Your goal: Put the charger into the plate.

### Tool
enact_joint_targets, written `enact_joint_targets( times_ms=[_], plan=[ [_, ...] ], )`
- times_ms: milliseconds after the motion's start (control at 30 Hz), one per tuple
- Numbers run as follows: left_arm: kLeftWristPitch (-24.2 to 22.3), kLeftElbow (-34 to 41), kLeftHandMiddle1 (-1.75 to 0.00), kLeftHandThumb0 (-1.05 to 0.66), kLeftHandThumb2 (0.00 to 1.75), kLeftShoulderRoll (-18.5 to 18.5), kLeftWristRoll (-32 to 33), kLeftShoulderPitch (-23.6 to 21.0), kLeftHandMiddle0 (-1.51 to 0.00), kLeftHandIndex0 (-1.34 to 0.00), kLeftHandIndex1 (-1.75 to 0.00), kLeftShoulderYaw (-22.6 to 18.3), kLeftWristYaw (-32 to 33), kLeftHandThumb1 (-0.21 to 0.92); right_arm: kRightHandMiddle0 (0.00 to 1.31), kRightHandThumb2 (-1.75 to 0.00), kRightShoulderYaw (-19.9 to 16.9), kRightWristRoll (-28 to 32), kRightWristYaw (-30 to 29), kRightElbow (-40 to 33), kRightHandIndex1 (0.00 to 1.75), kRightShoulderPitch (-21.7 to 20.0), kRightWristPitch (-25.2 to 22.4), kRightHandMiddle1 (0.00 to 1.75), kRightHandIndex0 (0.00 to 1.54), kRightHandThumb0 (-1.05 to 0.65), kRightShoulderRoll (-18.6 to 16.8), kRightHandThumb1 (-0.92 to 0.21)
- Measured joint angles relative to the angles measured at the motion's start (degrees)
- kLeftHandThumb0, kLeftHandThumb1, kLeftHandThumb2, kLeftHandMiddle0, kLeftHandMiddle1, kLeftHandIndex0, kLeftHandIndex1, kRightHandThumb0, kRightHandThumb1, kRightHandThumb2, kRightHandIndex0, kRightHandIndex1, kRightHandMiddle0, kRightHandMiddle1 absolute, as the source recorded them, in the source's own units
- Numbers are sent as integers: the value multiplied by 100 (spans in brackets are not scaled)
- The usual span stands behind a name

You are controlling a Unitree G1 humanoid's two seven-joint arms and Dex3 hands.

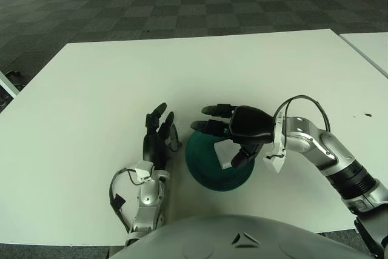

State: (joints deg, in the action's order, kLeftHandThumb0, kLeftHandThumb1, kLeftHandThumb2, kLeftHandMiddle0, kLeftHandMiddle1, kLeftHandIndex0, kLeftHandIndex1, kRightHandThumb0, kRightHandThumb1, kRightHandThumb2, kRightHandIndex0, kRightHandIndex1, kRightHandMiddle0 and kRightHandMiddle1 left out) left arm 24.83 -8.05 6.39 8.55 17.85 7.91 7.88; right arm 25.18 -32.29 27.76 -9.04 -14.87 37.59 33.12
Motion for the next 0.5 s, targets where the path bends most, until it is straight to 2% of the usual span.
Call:
enact_joint_targets(
  times_ms=[100, 200, 433, 500],
  plan=[
    [-75, 29, -7, -84, 72, -1, 153, -21, -56, -3, -83, -1, 2, 92, 3, -93, -14, 317, 178, 2, 1, -6, -443, 2, 2, -105, -187, -92],
    [-98, 102, -10, -82, 69, -6, 170, -20, -61, -5, -87, 12, 27, 92, 5, -93, -21, 516, 338, 81, 2, -9, -1115, 3, 5, -104, -481, -92],
    [-99, 164, -11, -81, 73, -25, -164, 19, -62, -7, -90, 126, 149, 92, 9, -97, -169, 1000, 458, 111, 4, 54, -2782, 7, 12, -103, -1223, -92],
    [-108, 192, -10, -82, 76, -26, -324, 51, -59, -8, -91, 179, 191, 92, 5, -98, -347, 1218, 340, 96, 2, 126, -3275, 22, 19, -102, -1513, -92]
  ],
)
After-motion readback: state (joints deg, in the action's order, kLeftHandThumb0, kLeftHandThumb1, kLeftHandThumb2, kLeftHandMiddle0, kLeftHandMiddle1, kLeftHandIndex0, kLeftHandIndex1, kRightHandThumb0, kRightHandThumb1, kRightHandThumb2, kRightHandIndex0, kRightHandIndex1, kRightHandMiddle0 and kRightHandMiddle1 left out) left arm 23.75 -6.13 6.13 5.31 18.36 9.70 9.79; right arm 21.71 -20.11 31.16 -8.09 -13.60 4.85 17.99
